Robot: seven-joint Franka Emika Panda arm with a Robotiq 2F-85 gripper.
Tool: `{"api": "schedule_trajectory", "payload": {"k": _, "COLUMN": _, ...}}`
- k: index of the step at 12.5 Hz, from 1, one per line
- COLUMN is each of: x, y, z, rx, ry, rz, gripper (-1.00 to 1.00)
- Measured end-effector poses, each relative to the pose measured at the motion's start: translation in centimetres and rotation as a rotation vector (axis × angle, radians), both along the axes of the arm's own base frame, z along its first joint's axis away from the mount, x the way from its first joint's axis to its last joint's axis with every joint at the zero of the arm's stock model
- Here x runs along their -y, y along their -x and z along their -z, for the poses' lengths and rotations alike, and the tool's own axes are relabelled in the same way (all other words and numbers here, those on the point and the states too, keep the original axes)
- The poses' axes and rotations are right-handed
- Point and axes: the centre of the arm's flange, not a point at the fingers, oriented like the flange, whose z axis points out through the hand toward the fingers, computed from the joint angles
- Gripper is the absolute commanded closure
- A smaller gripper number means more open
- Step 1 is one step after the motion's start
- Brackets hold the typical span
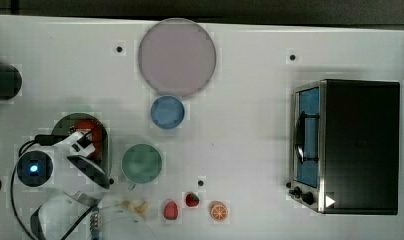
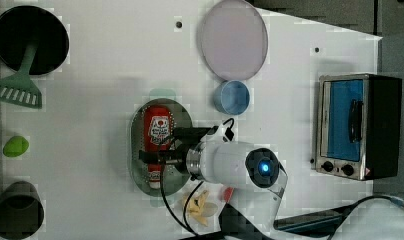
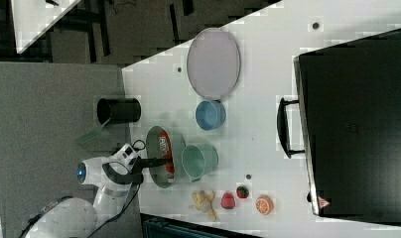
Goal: Pick ketchup from strainer and place it on the table
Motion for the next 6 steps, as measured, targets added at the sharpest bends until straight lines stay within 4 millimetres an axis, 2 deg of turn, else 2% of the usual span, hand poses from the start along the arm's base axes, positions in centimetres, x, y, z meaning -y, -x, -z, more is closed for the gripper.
{"api": "schedule_trajectory", "payload": {"k": 1, "x": 0.4, "y": -0.5, "z": 0.5, "rx": 0.0, "ry": 0.008, "rz": 0.014, "gripper": -0.91}}
{"api": "schedule_trajectory", "payload": {"k": 4, "x": 0.6, "y": -2.1, "z": 2.3, "rx": -0.019, "ry": -0.003, "rz": 0.06, "gripper": -0.19}}
{"api": "schedule_trajectory", "payload": {"k": 6, "x": 0.9, "y": -2.6, "z": 3.1, "rx": -0.022, "ry": 0.0, "rz": 0.087, "gripper": -0.16}}
